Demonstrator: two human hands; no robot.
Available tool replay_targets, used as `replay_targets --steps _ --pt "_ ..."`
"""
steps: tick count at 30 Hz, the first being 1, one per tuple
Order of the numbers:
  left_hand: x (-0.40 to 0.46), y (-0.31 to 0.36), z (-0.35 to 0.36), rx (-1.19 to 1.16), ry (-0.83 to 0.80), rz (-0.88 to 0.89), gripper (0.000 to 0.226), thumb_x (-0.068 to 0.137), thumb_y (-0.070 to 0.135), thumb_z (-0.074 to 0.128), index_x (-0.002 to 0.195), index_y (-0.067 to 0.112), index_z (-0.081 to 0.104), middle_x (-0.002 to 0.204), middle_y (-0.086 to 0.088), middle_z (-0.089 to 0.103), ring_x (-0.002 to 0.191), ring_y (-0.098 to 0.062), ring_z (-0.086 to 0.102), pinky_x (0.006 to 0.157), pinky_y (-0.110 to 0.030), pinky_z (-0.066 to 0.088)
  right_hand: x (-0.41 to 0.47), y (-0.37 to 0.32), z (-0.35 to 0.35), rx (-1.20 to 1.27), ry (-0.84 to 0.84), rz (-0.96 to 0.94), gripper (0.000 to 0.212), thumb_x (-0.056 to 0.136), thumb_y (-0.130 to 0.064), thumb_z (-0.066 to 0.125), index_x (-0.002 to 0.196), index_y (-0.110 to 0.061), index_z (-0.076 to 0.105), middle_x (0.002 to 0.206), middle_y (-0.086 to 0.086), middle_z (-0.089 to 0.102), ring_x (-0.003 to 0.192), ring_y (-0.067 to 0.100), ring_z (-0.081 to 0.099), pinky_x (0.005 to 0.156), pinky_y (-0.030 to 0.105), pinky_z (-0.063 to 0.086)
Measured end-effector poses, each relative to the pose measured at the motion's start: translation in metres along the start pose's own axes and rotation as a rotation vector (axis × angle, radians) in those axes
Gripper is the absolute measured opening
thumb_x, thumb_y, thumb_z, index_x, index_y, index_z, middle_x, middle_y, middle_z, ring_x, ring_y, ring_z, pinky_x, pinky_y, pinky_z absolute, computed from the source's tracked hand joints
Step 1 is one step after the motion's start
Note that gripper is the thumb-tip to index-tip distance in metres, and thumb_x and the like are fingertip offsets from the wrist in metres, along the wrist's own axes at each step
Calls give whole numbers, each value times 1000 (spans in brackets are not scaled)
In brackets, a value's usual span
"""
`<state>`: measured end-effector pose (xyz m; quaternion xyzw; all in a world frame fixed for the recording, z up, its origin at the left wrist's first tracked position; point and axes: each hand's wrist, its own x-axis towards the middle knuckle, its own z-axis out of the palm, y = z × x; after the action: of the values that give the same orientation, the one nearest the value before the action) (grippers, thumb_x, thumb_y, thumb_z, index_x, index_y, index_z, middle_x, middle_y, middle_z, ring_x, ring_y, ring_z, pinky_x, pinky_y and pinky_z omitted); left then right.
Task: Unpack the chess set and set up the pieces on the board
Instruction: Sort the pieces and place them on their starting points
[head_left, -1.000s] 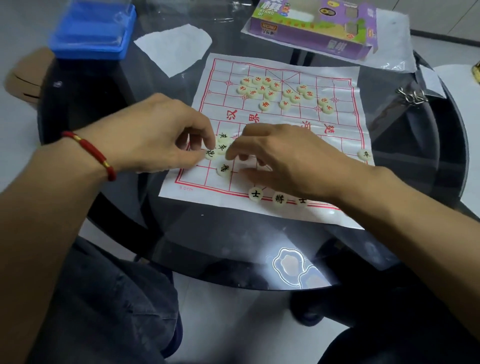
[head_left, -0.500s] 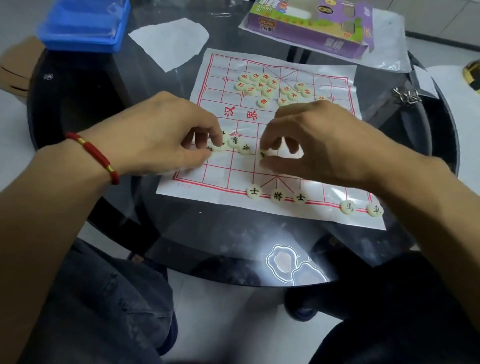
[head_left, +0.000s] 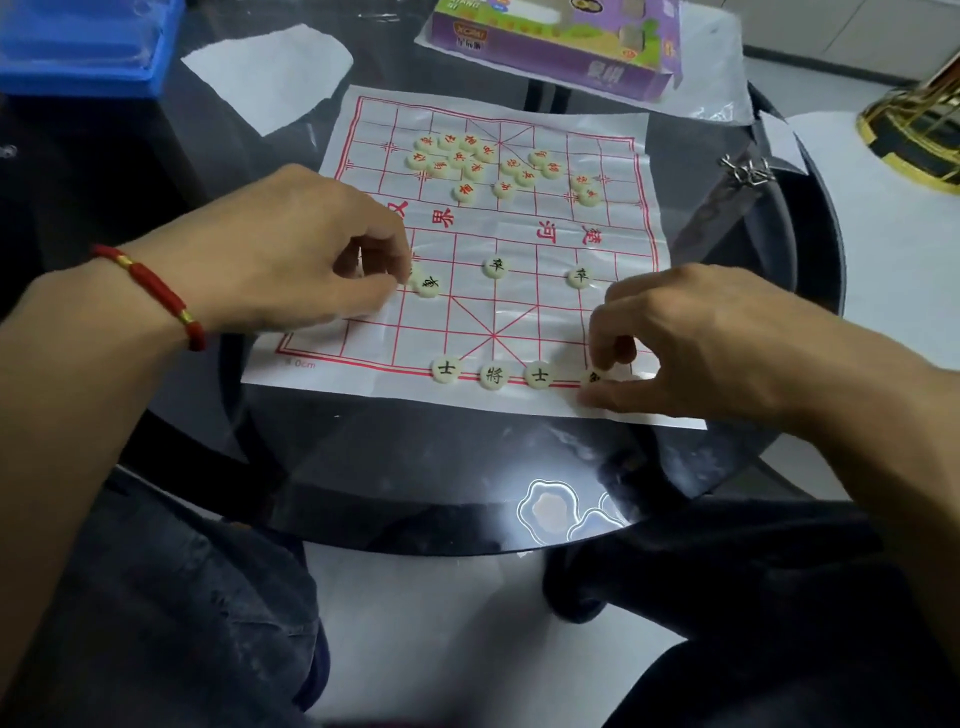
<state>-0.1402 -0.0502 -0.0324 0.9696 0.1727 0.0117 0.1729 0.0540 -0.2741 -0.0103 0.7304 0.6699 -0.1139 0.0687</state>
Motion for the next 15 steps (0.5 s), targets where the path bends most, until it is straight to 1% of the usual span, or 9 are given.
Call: replay_targets --steps 2,4,6,8,10,12,15 --pt "1 0 1 1 14 3 15 87 33 65 100 31 72 94 15 66 84 -5 60 70 -25 46 -1 1 0 -4 -17 9 44 77 -72 52 100 -36 64 96 -18 58 84 12 57 72 37 55" --pt "2 -1 1 -6 28 4 12 86 31 65 96 30 72 90 15 66 81 -5 59 69 -27 46 -3 4 -1 -12 -23 14 45 77 -73 55 106 -39 61 98 -20 56 87 11 55 72 35 54" --pt "2 -2 1 -4 33 6 10 87 29 66 95 30 72 88 15 66 79 -5 59 69 -28 46 -4 5 -1 -10 -21 12 42 79 -69 60 110 -41 58 99 -20 55 86 10 55 72 35 54" --pt "2 -4 1 -3 31 4 10 87 29 65 95 30 72 87 16 65 79 -5 59 69 -29 47 -4 5 0 1 -26 7 39 81 -64 63 113 -43 55 98 -21 54 80 6 51 70 34 53" --pt "2 -5 1 -5 34 2 11 87 29 65 95 30 72 87 16 65 79 -5 59 69 -30 48 -2 5 0 3 -29 -1 38 81 -61 63 114 -44 55 95 -21 53 75 0 48 68 32 52" --pt "2 -6 1 -8 42 4 12 87 30 64 96 30 72 88 16 65 80 -4 59 69 -28 46 0 4 -1 7 -39 2 37 80 -60 60 112 -44 57 94 -20 53 74 -6 46 68 33 52" --pt "2 -7 1 1 31 3 14 88 31 63 99 30 71 89 17 64 81 -3 58 69 -27 46 3 4 -2 11 -64 3 36 79 -60 54 109 -42 61 94 -20 54 77 -5 49 70 35 54"
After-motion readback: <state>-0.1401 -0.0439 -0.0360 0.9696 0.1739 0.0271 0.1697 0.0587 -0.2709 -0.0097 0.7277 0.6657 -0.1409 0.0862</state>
